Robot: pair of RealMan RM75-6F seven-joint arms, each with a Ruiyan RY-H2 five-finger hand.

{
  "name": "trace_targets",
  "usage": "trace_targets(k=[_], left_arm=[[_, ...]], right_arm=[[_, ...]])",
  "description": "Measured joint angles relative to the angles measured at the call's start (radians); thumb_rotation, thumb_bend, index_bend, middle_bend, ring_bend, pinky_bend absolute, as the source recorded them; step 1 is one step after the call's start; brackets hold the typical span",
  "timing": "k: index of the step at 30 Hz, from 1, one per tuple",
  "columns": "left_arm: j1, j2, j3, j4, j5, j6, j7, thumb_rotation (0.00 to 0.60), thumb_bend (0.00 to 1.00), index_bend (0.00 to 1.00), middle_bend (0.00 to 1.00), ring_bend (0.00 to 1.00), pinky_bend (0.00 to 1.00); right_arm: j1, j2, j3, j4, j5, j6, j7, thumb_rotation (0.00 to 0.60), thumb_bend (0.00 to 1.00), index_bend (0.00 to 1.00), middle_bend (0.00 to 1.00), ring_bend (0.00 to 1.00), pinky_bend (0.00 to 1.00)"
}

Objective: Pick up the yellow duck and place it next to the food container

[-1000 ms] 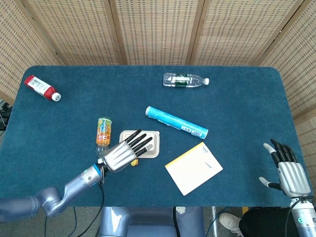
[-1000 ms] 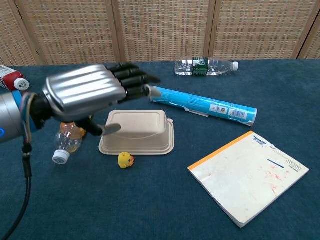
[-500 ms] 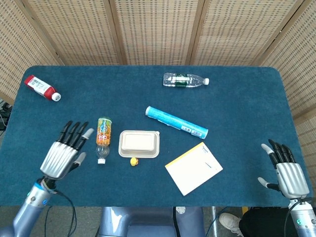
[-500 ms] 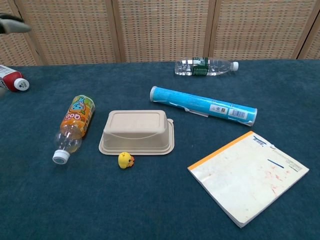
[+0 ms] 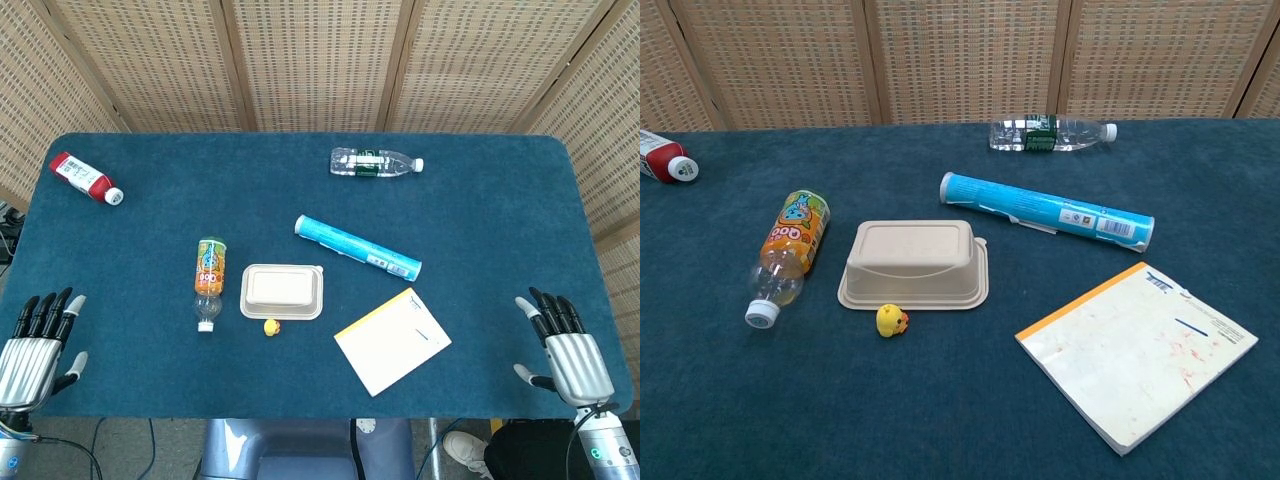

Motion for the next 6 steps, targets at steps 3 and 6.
trace_targets(k=[3,6], left_arm=[[0.016,-0.008,0.002,0.042,-0.013,-0.011,-0.023,0.600,0.34,0.00,0.00,0.00,0.00],[0.027,-0.011,-0.005,0.069,-0.031,-0.034,-0.050,0.600,0.25,0.00,0.00,0.00,0.00]], right_arm=[[0.001,-0.005,-0.003,0.003,-0.006,0.001,-0.007,0.600,0.00,0.09,0.00,0.00,0.00],[0.002,-0.010,-0.004,0.007,-0.009,0.000,-0.014,0.600,0.00,0.09,0.00,0.00,0.00]])
